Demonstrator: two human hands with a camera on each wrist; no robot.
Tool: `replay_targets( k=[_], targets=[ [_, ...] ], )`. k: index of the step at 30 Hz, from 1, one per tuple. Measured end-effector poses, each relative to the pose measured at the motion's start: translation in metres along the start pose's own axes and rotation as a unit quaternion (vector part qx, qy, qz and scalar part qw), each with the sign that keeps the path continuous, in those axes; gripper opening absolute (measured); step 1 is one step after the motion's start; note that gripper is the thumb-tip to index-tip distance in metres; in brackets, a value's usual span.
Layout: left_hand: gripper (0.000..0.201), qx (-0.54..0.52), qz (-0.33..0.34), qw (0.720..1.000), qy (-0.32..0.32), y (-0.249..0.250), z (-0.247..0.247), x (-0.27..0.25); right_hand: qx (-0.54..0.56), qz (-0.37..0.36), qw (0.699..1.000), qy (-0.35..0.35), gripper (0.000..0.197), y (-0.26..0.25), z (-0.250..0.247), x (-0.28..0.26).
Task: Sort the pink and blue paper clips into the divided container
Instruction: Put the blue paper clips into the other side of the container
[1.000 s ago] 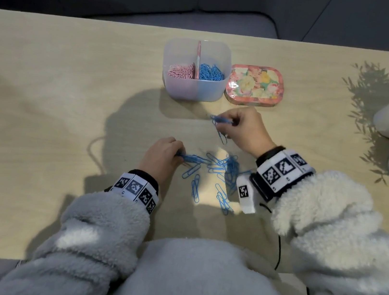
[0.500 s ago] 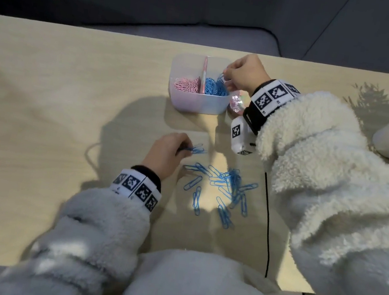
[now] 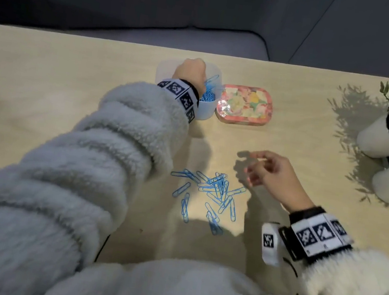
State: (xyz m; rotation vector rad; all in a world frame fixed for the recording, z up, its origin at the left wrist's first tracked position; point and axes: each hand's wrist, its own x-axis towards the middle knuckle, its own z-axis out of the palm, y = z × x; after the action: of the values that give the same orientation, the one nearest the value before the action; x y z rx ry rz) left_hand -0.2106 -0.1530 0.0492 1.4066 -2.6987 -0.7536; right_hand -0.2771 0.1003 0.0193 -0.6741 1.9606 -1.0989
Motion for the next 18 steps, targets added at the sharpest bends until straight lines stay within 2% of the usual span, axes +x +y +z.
replay_targets(
  k=[1,4,5,7,9,11,13,15,16,18],
  targets=[
    [0.028,0.017,0.002,1.0,-0.005,0.003,0.001,0.002,-0.01,0.014,1.0,-0.002,0.029,0.01,-0.001,-0.006],
    [0.044,0.044,0.012,0.999,-0.02,0.006,0.003,0.003,-0.053,0.038,0.998,-0.003,0.014,0.034,-0.001,-0.022],
    [0.045,0.036,0.02,0.999,-0.013,0.005,0.0,-0.001,-0.089,0.031,0.996,-0.001,0.013,0.04,-0.002,-0.027],
    [0.033,-0.008,0.059,0.998,0.032,-0.002,-0.004,-0.016,-0.156,0.009,0.988,-0.007,0.012,0.049,-0.006,-0.035],
    [0.02,-0.046,0.117,0.989,0.079,-0.018,0.004,-0.041,-0.202,0.001,0.979,-0.019,0.029,0.059,-0.009,-0.044],
    [0.021,-0.059,0.152,0.986,0.042,-0.044,0.027,-0.077,-0.281,0.009,0.958,-0.052,0.071,0.069,-0.007,-0.053],
    [0.047,-0.055,0.158,0.984,-0.061,-0.073,0.052,-0.113,-0.369,0.005,0.924,-0.095,0.103,0.071,0.003,-0.062],
    [0.083,-0.021,0.172,0.976,-0.13,-0.096,0.075,-0.14,-0.411,-0.008,0.905,-0.11,0.116,0.067,0.017,-0.067],
    [0.095,-0.004,0.181,0.974,-0.138,-0.102,0.084,-0.15,-0.416,-0.012,0.903,-0.108,0.119,0.068,0.024,-0.067],
    [0.106,0.003,0.191,0.973,-0.129,-0.106,0.095,-0.164,-0.408,-0.021,0.909,-0.086,0.119,0.068,0.037,-0.062]
  ],
)
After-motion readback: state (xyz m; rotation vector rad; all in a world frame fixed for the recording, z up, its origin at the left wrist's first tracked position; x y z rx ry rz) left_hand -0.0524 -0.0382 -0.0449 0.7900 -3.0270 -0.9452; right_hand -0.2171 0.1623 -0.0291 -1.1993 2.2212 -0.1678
